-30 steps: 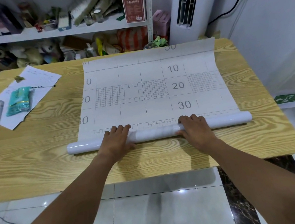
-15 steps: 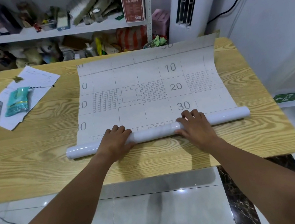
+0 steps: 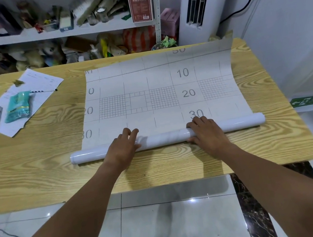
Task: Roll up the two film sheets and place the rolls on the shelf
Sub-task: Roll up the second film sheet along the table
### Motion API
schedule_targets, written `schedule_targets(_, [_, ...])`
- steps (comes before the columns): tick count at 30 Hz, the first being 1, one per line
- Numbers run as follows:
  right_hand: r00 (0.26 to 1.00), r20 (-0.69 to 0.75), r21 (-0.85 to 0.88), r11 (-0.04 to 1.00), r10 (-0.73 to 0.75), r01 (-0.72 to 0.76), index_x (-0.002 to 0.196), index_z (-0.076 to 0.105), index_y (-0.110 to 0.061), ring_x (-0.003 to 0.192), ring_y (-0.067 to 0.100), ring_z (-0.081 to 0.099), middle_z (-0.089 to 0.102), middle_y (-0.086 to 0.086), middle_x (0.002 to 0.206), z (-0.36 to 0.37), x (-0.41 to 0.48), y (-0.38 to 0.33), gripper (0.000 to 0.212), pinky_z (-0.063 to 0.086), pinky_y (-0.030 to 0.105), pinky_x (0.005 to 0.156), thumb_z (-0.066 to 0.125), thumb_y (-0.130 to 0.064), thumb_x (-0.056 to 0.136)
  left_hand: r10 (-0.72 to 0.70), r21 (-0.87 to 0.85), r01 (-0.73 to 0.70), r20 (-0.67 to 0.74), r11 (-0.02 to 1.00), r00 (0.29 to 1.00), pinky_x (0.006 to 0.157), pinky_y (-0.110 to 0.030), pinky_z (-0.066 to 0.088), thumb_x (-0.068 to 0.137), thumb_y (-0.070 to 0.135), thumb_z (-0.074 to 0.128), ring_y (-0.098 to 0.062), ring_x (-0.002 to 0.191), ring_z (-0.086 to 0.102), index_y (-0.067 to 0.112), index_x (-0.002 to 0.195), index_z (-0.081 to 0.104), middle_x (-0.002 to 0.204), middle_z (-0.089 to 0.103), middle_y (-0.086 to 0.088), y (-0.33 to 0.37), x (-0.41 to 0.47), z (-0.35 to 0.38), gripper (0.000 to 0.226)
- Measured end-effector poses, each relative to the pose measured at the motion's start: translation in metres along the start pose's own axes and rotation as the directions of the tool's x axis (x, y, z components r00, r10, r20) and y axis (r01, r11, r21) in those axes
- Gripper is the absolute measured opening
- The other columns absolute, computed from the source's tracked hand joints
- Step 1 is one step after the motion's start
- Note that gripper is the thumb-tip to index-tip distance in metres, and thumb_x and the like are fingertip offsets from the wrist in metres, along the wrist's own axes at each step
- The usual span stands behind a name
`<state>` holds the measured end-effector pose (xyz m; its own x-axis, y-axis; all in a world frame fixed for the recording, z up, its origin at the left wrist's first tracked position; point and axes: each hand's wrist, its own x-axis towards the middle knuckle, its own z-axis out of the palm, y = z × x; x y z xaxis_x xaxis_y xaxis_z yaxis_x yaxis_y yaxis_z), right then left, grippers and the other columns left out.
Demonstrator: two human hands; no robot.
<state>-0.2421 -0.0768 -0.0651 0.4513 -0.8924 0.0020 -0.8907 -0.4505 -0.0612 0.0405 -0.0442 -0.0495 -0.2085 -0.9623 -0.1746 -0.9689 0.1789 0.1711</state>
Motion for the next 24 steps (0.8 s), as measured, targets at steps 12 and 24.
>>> schedule_targets(12, [0.999,0.030,0.031,0.999,0.020,-0.021,0.121,0.051,-0.013,0.099,0.028,0.055,0.061,0.006,0.112,0.0032,-0.0017,-0.0018,0.031,0.039,0.040,0.089,0.048,-0.029,0.095,0.041,-0.004,-0.041,0.058,0.999,0.997,0.072,-0.032,0.039,0.081,0.037,0.065,-0.025,0.092,0.049,0.015,0.124,0.041,0.114,0.043,-0.008,-0.0037,-0.0017,0.0017,0.054])
schedule_targets(24, [0.997,-0.017,-0.024,0.997,0.076,-0.077,0.109,0.062,-0.011,0.096,0.036,0.055,0.059,0.013,0.111,0.0039,-0.0046,-0.0054,0.040,0.047,0.045,0.079,0.054,-0.043,0.087,0.112,0.128,-0.109,-0.018,0.986,0.994,0.085,-0.040,0.037,0.091,0.034,0.052,-0.031,0.103,0.048,0.009,0.123,0.050,0.113,0.055,-0.012,-0.0069,-0.0016,0.0042,0.040])
